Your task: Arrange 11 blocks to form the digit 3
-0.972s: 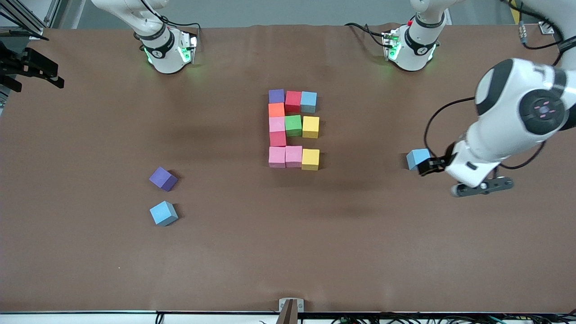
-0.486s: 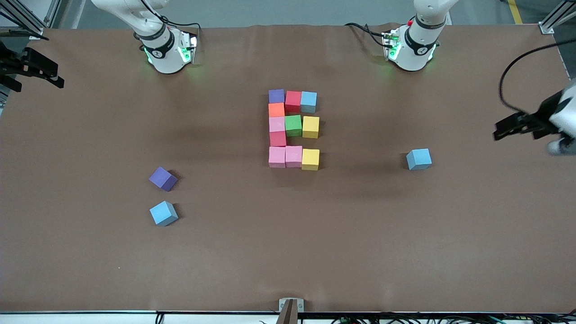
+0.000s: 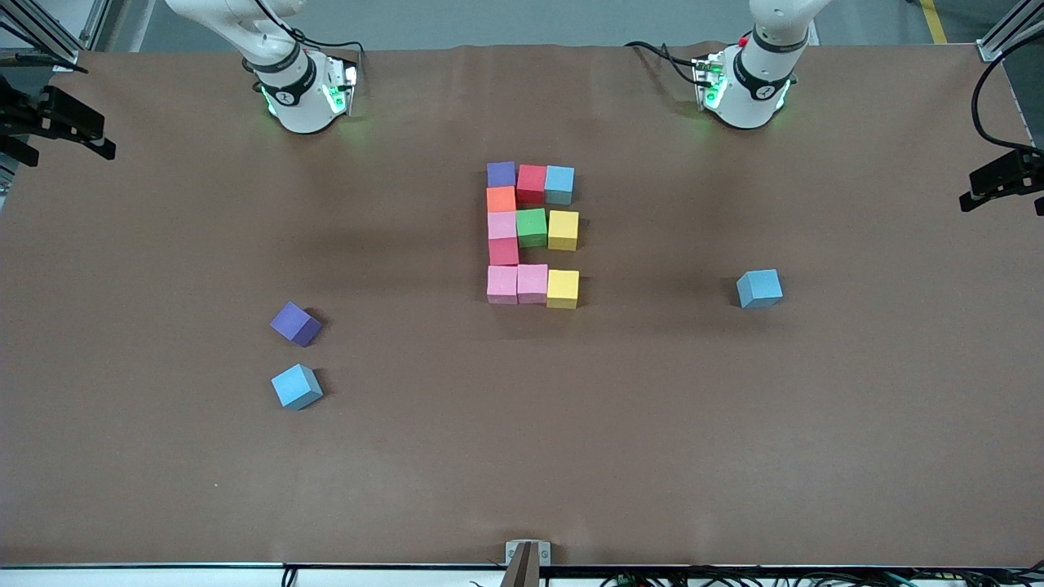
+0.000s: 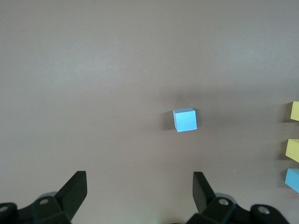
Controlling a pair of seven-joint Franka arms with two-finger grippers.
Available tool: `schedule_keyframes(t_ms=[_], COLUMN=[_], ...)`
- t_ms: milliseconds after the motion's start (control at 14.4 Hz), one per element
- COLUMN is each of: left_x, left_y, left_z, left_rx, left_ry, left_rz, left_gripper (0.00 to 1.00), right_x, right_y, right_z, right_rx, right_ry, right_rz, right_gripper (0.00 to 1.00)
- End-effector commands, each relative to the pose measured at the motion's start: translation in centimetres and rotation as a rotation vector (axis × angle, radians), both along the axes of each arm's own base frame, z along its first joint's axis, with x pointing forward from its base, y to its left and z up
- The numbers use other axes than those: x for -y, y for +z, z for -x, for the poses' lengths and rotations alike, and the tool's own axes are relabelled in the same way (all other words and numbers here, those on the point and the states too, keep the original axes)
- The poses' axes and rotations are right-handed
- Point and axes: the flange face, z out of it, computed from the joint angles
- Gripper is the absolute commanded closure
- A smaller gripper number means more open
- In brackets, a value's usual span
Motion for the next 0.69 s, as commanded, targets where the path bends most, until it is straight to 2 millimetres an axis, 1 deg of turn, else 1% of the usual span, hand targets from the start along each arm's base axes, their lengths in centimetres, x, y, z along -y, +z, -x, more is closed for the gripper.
schedule_keyframes(t_ms=[0, 139, 278, 347, 486, 625], left_x=[1.3, 1.3, 2.3, 2.5, 2.2, 2.5], left_y=[1.2, 1.3, 1.3, 1.7, 1.7, 1.6], left_z=[1.3, 1.4, 1.4, 1.4, 1.4, 1.3], left_rx=[0.014, 0.015, 0.008, 0.015, 0.015, 0.017], left_ry=[-0.013, -0.015, -0.03, -0.033, -0.027, -0.032], left_rz=[0.008, 0.012, 0.005, 0.003, 0.005, 0.006], left_gripper=[0.0, 0.0, 0.0, 0.0, 0.0, 0.0], right_x=[0.1, 0.0, -0.2, 0.0, -0.1, 0.2], right_y=[0.4, 0.4, 0.4, 0.4, 0.4, 0.4], right_z=[0.7, 0.6, 0.6, 0.6, 0.6, 0.6], right_rx=[0.007, 0.01, 0.009, 0.01, 0.007, 0.007], right_ry=[0.002, 0.003, 0.006, 0.003, 0.005, -0.001], right_rz=[-0.006, -0.006, -0.006, -0.006, -0.006, -0.006], right_gripper=[0.0, 0.0, 0.0, 0.0, 0.0, 0.0])
